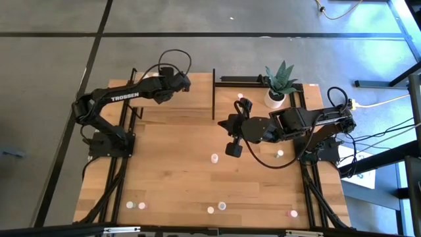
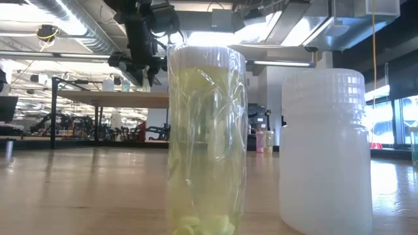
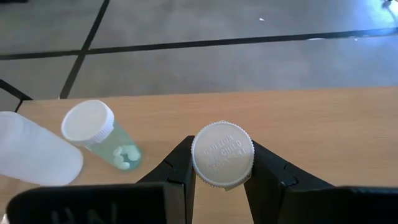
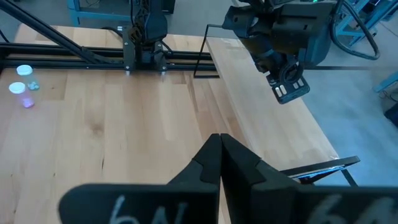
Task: Pick and place medicine bottles onto shelf by color
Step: Put the middle yellow pill bottle on the shelf
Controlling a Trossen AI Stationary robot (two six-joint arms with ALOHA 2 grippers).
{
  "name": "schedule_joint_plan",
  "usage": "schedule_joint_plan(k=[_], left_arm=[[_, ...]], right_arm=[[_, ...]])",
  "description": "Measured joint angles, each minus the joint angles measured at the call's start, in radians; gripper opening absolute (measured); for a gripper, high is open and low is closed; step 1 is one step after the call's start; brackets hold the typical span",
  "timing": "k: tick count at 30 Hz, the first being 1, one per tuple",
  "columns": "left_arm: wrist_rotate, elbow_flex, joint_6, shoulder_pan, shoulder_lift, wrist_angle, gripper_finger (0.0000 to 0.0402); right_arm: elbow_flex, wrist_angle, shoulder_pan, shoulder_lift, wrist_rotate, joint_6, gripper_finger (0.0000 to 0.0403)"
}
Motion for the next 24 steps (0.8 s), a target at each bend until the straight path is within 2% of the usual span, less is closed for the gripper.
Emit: schedule_joint_plan(k=[15, 24], left_arm=[[0.013, 0.0, 0.0, 0.011, 0.0, 0.0, 0.0091], [0.019, 0.0, 0.001, 0.015, 0.0, 0.0, 0.0107]], right_arm=[[0.0, 0.0, 0.0, 0.0, 0.001, 0.0, 0.0008], [0.0, 0.0, 0.0, 0.0, 0.0, 0.0, 0.0008]])
